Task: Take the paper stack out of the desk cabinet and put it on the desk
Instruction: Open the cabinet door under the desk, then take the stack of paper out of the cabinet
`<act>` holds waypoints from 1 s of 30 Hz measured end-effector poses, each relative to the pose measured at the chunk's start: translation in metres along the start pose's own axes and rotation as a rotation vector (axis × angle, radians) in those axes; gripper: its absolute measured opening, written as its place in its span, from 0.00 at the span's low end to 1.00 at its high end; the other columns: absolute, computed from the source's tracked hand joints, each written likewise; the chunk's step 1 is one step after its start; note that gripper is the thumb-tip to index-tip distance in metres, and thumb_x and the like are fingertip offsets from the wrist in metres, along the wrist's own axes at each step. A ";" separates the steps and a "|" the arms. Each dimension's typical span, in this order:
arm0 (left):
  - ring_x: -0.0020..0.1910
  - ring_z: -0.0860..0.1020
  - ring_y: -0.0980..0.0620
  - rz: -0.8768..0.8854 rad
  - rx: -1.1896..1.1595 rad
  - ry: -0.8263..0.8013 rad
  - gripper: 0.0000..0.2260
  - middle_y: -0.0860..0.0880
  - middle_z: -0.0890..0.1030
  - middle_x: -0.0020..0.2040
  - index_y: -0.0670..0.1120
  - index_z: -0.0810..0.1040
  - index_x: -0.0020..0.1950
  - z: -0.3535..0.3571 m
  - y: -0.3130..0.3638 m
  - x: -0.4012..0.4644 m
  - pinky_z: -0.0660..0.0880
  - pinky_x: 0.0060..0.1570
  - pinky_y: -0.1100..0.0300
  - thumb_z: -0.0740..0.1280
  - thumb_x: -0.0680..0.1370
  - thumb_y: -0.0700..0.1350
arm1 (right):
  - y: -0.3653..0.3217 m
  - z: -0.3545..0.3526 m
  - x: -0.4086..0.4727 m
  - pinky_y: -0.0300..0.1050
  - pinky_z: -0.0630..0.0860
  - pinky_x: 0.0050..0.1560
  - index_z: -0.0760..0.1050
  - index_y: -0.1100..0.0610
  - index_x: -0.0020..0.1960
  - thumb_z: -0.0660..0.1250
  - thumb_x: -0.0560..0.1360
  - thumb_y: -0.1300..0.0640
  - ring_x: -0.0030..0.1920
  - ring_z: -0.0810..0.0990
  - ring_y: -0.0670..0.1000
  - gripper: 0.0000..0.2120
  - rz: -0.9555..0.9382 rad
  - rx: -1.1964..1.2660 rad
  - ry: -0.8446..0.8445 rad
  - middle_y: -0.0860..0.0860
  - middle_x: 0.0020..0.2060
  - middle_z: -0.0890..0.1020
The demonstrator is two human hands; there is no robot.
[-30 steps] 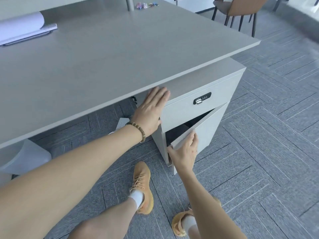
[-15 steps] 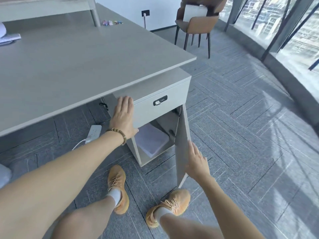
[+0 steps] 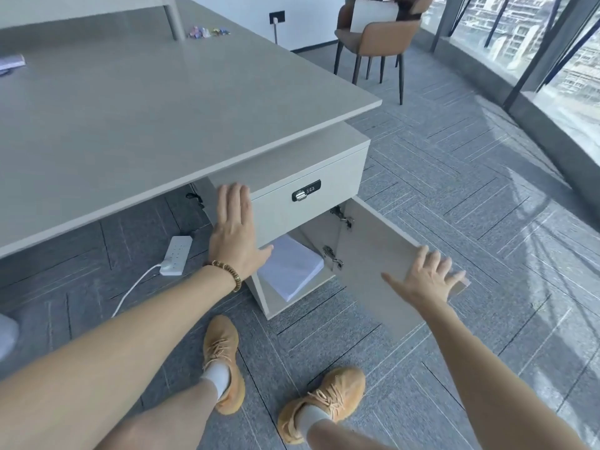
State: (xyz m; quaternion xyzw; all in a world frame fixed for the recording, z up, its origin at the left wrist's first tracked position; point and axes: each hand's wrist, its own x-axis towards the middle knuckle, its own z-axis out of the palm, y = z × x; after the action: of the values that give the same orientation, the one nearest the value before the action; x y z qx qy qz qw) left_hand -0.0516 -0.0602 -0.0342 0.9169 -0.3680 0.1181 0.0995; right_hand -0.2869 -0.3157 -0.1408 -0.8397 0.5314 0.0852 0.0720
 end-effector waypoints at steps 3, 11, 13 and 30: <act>0.78 0.52 0.38 0.007 0.000 0.030 0.53 0.38 0.59 0.77 0.35 0.56 0.77 0.005 0.000 0.001 0.67 0.71 0.45 0.79 0.63 0.56 | -0.001 -0.001 0.011 0.74 0.43 0.76 0.40 0.60 0.82 0.55 0.68 0.23 0.82 0.44 0.65 0.58 0.010 0.005 -0.007 0.62 0.82 0.49; 0.78 0.56 0.37 -0.001 0.017 -0.026 0.50 0.38 0.63 0.77 0.35 0.60 0.76 -0.012 0.001 0.002 0.64 0.72 0.43 0.78 0.63 0.56 | -0.048 -0.023 -0.020 0.70 0.45 0.78 0.44 0.58 0.83 0.61 0.74 0.32 0.83 0.42 0.61 0.50 -0.164 0.144 -0.157 0.58 0.83 0.45; 0.78 0.55 0.37 -0.021 -0.011 -0.038 0.46 0.38 0.61 0.78 0.36 0.60 0.76 -0.019 0.007 -0.005 0.64 0.71 0.40 0.77 0.66 0.54 | -0.065 -0.027 -0.036 0.69 0.46 0.78 0.46 0.58 0.83 0.62 0.75 0.33 0.83 0.45 0.59 0.48 -0.205 0.196 -0.195 0.56 0.83 0.49; 0.77 0.62 0.42 -0.377 -0.497 -0.532 0.31 0.40 0.56 0.80 0.44 0.57 0.78 0.238 0.027 -0.026 0.70 0.66 0.50 0.66 0.78 0.47 | -0.148 0.132 0.048 0.56 0.74 0.64 0.62 0.58 0.77 0.64 0.79 0.46 0.67 0.76 0.63 0.31 -0.248 0.327 -0.443 0.59 0.72 0.71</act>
State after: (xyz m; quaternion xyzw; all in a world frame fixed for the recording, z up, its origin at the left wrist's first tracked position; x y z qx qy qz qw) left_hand -0.0550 -0.1266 -0.2659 0.9149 -0.2238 -0.2360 0.2391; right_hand -0.1414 -0.2670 -0.2756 -0.8364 0.4029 0.1702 0.3303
